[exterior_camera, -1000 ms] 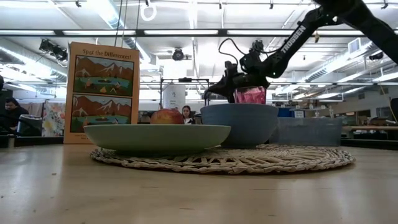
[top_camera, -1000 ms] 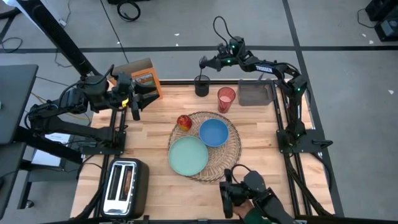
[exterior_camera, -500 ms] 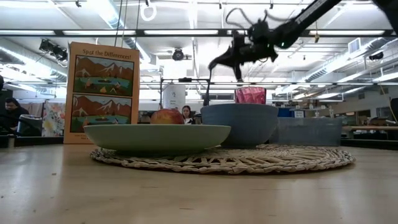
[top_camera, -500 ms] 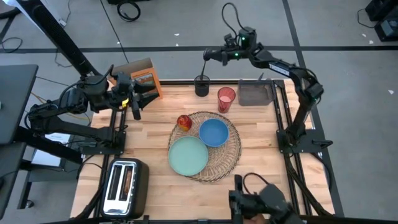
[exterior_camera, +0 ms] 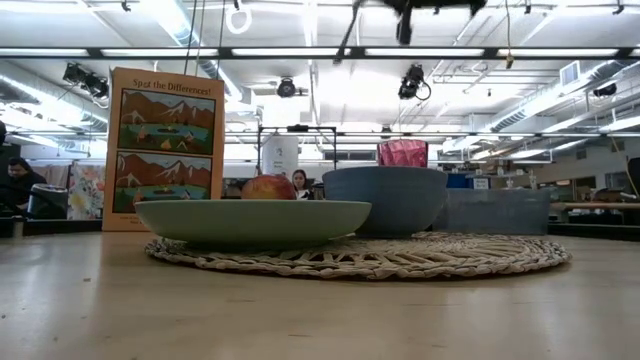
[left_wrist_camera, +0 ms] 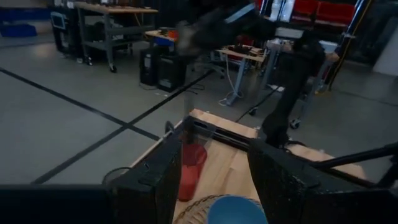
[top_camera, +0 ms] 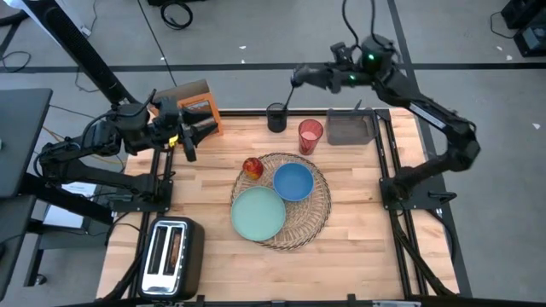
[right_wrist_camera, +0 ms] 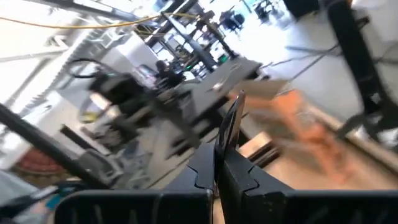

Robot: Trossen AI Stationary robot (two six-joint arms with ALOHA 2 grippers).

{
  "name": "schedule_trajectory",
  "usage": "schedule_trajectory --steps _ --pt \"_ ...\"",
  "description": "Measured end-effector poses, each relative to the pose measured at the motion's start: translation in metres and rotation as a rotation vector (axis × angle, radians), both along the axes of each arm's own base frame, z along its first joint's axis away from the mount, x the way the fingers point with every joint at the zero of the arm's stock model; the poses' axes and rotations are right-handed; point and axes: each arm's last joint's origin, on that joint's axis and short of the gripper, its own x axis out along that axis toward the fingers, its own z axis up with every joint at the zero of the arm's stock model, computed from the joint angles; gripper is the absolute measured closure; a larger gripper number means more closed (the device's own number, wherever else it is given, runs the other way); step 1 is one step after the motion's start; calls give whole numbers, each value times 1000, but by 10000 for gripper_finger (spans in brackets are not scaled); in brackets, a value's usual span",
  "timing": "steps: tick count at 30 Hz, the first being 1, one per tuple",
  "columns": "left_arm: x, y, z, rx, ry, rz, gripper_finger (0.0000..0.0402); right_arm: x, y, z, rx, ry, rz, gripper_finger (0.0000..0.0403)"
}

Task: Arrange a breakfast setting
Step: Put the black spoon on the brown table mat to the right side of the blue bowl

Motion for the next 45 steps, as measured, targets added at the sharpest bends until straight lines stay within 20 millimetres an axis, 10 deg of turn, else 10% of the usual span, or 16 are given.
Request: schedule_trajectory --steps 8,21,37,45 --pt "-1 1 0 87 39 38 214 -8 90 7 315 163 36 394" --pt "-7 -1 2 104 42 -34 214 -14 180 -65 700 965 -333 394" --pt "-5 -19 -4 72 78 -312 214 0 169 -202 998 1243 -546 394" --pt "-6 -28 -6 92 104 -377 214 -3 162 -231 1110 1203 -659 395"
